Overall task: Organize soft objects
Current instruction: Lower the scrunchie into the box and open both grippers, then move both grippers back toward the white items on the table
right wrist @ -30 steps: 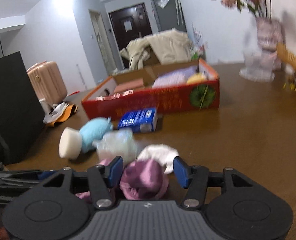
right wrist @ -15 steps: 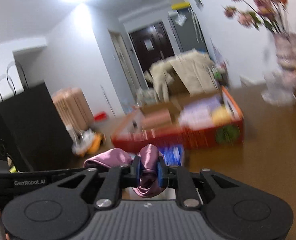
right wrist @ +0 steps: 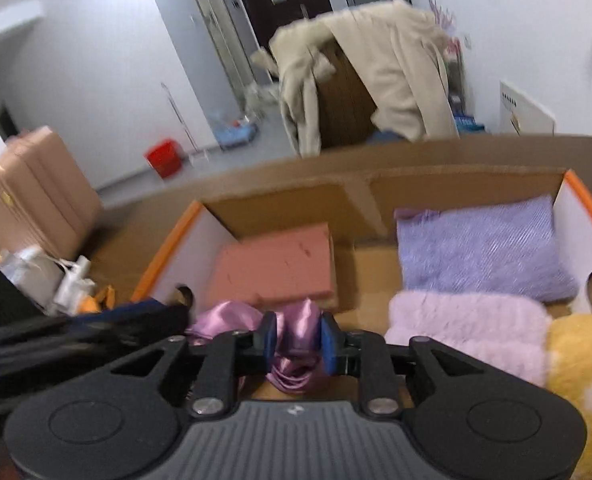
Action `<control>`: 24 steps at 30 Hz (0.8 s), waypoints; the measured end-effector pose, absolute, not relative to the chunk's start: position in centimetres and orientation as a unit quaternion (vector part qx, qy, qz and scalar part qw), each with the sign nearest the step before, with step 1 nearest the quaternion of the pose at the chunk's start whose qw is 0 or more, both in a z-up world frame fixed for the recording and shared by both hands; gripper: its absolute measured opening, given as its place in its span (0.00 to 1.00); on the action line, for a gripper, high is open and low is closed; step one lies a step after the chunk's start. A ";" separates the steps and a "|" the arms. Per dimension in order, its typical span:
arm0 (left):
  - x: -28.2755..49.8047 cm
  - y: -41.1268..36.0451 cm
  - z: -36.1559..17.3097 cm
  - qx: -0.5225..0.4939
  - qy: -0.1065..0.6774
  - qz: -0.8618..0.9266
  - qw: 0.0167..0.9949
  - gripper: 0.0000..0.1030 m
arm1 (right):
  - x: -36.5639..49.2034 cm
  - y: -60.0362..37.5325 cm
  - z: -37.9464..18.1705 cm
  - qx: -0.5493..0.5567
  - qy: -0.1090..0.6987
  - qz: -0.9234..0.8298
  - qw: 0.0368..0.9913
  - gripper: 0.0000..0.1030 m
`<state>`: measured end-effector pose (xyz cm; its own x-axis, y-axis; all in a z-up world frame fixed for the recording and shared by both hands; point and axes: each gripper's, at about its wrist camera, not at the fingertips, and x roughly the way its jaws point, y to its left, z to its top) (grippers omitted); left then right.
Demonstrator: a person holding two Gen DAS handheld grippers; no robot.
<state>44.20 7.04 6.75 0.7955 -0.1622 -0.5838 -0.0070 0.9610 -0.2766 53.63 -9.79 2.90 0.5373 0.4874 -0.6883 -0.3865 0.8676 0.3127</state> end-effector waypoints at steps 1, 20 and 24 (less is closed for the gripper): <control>43.6 7.4 7.1 -0.133 0.311 -0.037 0.940 0.38 | 52.8 -9.6 2.3 0.063 0.410 0.253 0.874 0.26; 22.2 4.6 16.4 -0.052 0.139 -0.108 0.983 0.89 | 33.2 -18.7 16.3 0.014 0.195 0.226 0.954 0.79; 16.9 4.3 15.3 -0.052 0.122 -0.109 0.985 0.96 | 27.0 -19.5 16.3 -0.001 0.150 0.227 0.962 0.82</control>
